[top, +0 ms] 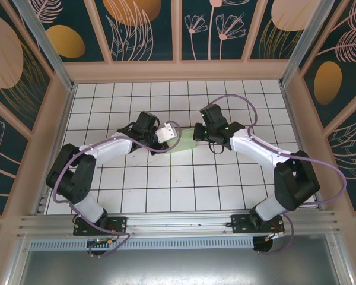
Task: Fold the paper box
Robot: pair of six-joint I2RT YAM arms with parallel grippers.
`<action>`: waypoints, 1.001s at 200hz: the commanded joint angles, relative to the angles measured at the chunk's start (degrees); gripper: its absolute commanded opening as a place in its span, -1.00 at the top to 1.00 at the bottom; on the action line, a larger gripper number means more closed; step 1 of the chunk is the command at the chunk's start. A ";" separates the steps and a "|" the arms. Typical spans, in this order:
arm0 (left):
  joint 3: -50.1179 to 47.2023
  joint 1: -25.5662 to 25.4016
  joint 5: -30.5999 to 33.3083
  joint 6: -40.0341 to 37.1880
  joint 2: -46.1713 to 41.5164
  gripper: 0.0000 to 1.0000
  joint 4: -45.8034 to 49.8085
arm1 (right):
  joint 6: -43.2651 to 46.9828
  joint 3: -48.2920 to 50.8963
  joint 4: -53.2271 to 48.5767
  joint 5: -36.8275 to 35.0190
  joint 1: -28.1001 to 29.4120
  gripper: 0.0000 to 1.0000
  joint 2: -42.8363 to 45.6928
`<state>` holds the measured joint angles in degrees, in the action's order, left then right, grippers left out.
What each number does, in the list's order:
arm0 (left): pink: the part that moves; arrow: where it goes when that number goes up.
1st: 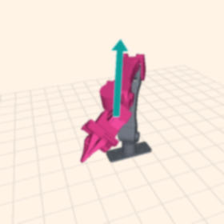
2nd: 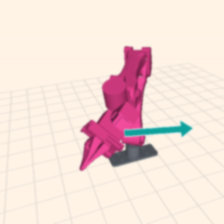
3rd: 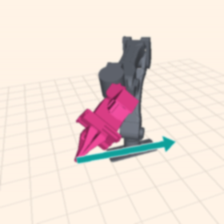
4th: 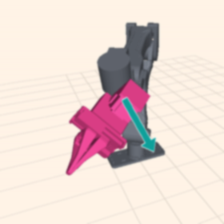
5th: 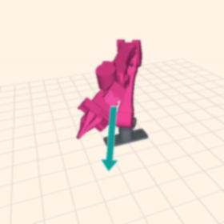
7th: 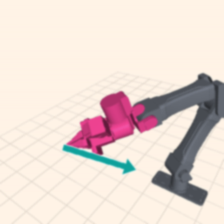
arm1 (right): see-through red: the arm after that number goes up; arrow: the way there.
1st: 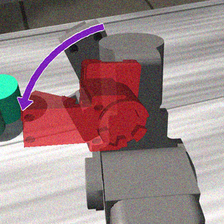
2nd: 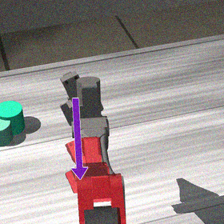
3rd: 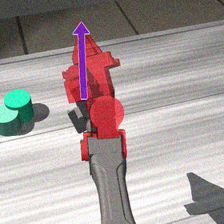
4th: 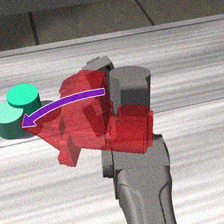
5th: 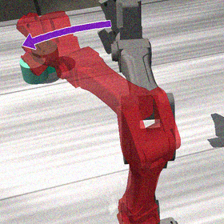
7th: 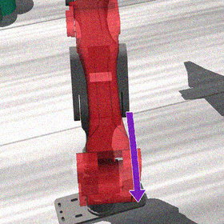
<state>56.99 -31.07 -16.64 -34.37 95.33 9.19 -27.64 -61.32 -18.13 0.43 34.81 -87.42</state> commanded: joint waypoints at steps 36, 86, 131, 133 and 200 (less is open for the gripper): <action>0.65 0.85 6.65 0.44 2.49 0.28 1.77 | -3.10 -5.89 -9.66 2.14 -2.17 1.00 -1.86; 0.58 0.89 8.93 -0.21 5.15 0.28 2.13 | -5.24 -8.09 -11.66 6.40 -3.16 1.00 -4.47; 0.48 0.88 7.73 -0.79 5.14 0.27 2.05 | -2.77 -6.37 -9.29 5.56 -3.12 1.00 -4.13; 0.44 0.85 7.58 -0.79 5.09 0.27 2.06 | -2.60 -6.12 -9.03 5.55 -3.16 1.00 -4.11; 1.02 0.84 5.84 -0.96 4.60 0.27 3.51 | 9.14 -3.19 -8.05 -0.76 -3.08 1.00 -3.29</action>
<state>58.74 -31.09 -14.61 -35.31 97.41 7.55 -24.14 -66.76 -21.85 4.14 31.86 -91.05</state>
